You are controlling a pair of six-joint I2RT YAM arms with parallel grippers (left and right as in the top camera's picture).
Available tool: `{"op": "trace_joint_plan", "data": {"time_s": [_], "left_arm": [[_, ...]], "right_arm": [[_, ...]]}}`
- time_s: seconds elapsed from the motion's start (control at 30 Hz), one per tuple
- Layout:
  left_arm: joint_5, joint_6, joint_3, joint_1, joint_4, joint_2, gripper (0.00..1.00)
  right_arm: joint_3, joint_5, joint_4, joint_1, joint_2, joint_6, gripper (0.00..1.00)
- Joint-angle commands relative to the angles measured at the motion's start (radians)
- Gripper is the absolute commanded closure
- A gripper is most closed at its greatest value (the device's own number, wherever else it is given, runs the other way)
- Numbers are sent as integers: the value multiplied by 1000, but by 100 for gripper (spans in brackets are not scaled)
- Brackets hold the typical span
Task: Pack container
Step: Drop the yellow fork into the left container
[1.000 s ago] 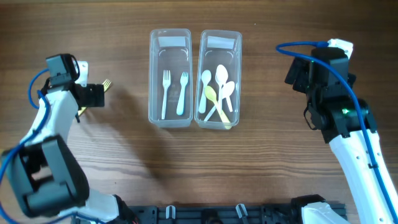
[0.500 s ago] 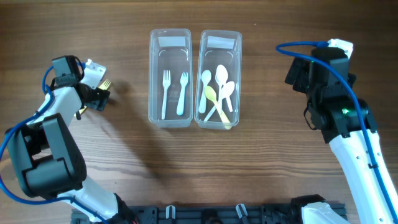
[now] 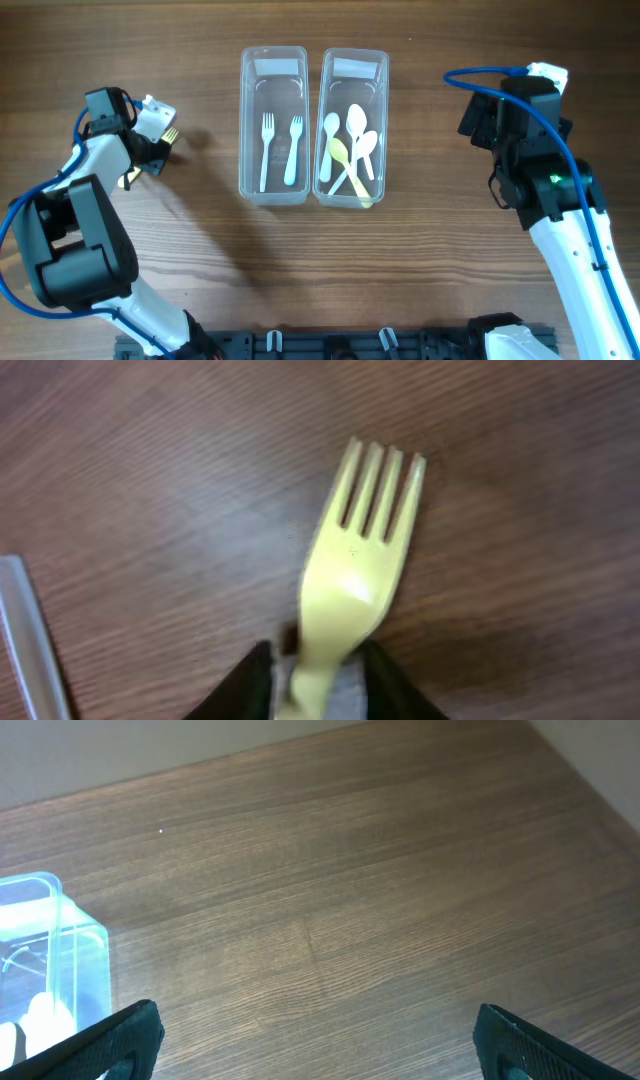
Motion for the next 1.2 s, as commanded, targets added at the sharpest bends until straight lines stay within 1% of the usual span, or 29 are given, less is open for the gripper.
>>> {"op": "trace_joint_plan", "data": {"time_s": [0.0, 0.13, 0.3, 0.4, 0.47, 0.5, 0.53, 0.57, 0.7, 0.77, 0.8, 0.9, 1.03, 1.07, 1.1, 1.13, 1.17], "left_arm": [[-2, -5, -42, 4, -51, 72, 79], [2, -50, -42, 4, -57, 72, 95], [2, -57, -32, -16, -56, 57, 96], [2, -84, 23, -54, -54, 2, 96], [2, -158, 79, -90, -53, -59, 96], [3, -204, 101, -106, -53, -85, 96], [14, -275, 132, -137, -53, -135, 96], [30, -308, 142, -161, -54, -171, 96], [56, -317, 145, -284, -71, -318, 96], [58, -366, 145, -352, -93, -375, 96], [58, -411, 145, -395, -108, -402, 96], [58, -555, 144, -491, -146, -420, 96], [58, -731, 144, -542, -208, -370, 96], [60, -753, 144, -542, -208, -356, 96], [71, -760, 144, -542, -204, -342, 91], [77, -760, 144, -542, -199, -333, 71], [76, -759, 144, -542, -195, -331, 54]], "right_arm": [[14, 16, 2, -2, 2, 0, 0], [14, 16, 2, -2, 2, -1, 0], [14, 16, 2, -2, 2, -1, 0], [14, 16, 2, -2, 2, -1, 0], [14, 16, 2, -2, 2, -1, 0], [14, 16, 2, -2, 2, -1, 0], [14, 16, 2, -2, 2, -1, 0], [14, 16, 2, -2, 2, -1, 0], [14, 16, 2, -2, 2, -1, 0], [14, 16, 2, -2, 2, -1, 0], [14, 16, 2, -2, 2, -1, 0], [14, 16, 2, -2, 2, -1, 0], [14, 16, 2, -2, 2, -1, 0], [14, 16, 2, -2, 2, -1, 0], [14, 16, 2, -2, 2, -1, 0], [14, 16, 2, -2, 2, -1, 0], [14, 16, 2, -2, 2, -1, 0]]}}
